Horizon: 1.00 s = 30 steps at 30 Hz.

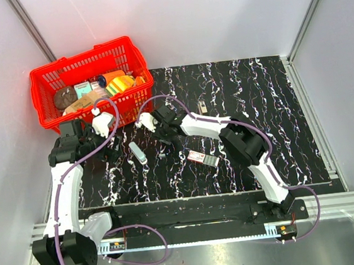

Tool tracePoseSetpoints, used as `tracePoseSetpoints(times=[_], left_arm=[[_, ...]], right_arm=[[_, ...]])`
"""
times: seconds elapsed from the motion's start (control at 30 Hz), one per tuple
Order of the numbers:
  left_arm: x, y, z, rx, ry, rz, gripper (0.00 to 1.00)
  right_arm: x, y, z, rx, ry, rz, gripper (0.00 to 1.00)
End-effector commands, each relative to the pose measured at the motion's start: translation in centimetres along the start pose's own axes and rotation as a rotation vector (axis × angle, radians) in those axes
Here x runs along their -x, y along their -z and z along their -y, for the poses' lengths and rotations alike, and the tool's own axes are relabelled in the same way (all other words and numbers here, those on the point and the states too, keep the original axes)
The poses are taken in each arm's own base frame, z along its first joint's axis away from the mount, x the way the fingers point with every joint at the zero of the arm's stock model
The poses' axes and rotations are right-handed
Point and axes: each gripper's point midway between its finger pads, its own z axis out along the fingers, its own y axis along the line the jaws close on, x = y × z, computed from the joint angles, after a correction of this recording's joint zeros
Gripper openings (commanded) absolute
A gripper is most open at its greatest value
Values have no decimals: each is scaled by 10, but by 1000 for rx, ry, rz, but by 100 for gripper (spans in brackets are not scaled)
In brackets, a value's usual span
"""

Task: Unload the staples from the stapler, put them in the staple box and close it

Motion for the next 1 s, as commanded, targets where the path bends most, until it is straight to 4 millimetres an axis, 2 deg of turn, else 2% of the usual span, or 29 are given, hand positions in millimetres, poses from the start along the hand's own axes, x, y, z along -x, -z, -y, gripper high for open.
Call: tracePoseSetpoints(times=[0.0,0.27,0.4,0.57,0.67,0.8,0.9,0.97], left_arm=[[21,7,0,2,-16,83,99],[20,7,0,6,-15,82,99],[19,7,-1,15,-20,84,99],[22,10,-2,25,-26,97,99],[22,10,-2,27,-22,101,99],[22,8,-2,25,-19,101,99],[22,8,-1,20,-18,104,99],[22,8,0,14,-17,107,99]], right_arm=[[-2,-13,-7,13,21,-15,49],[-3,-15,-14,35,12,-17,49],[-4,-17,-16,37,0,-21,45],[-4,-17,-18,41,-28,-24,28],[-3,-14,-16,22,-61,-25,21],[6,0,-9,-30,-141,12,15],[23,23,7,-123,-230,71,13],[31,41,18,-194,-304,101,8]])
